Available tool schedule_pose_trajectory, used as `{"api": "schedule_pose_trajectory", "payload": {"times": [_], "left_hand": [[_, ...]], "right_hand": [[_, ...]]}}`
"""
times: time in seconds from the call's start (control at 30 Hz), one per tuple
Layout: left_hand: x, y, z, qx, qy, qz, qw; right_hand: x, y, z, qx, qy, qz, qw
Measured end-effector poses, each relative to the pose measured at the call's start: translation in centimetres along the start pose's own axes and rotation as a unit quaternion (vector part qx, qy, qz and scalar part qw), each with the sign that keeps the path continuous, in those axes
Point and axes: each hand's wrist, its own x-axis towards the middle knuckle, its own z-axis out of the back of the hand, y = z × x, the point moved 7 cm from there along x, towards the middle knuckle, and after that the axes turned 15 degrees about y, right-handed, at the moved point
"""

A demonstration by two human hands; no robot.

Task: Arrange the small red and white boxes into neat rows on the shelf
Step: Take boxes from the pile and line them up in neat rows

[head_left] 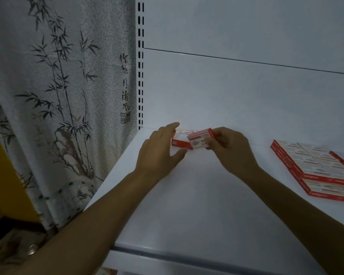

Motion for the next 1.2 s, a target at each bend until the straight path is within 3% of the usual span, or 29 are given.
{"api": "schedule_pose_trajectory", "payload": {"times": [0.1, 0.2, 0.8, 1.0, 1.13, 1.2], "left_hand": [[-0.4, -1.3, -0.1, -0.013, 0.014, -0.023, 1.000], [-1.1, -2.8, -0.4, 0.000, 0.025, -0.052, 0.998], [-1.9, -4.5, -0.5, 0.078, -0.006, -0.134, 0.988], [-2.2, -5.8, 0.9, 0.005, -0.053, -0.107, 0.993], [-3.1, -7.5, 0.2, 0.043, -0.048, -0.163, 0.984], [-3.3, -7.3, -0.1, 0.055, -0.034, -0.171, 0.983]], "right_hand": [[-2.3, -0.9, 0.6, 0.182, 0.036, -0.046, 0.981], [-4.0, -2.0, 0.5, 0.274, 0.044, -0.075, 0.958], [-5.5, -2.8, -2.0, 0.458, 0.091, -0.108, 0.878], [-5.8, -1.2, -3.1, 0.502, 0.146, -0.132, 0.842], [-6.0, -0.6, -3.8, 0.590, 0.084, -0.124, 0.793], [-6.0, -0.7, -3.6, 0.568, 0.071, -0.112, 0.812]]}}
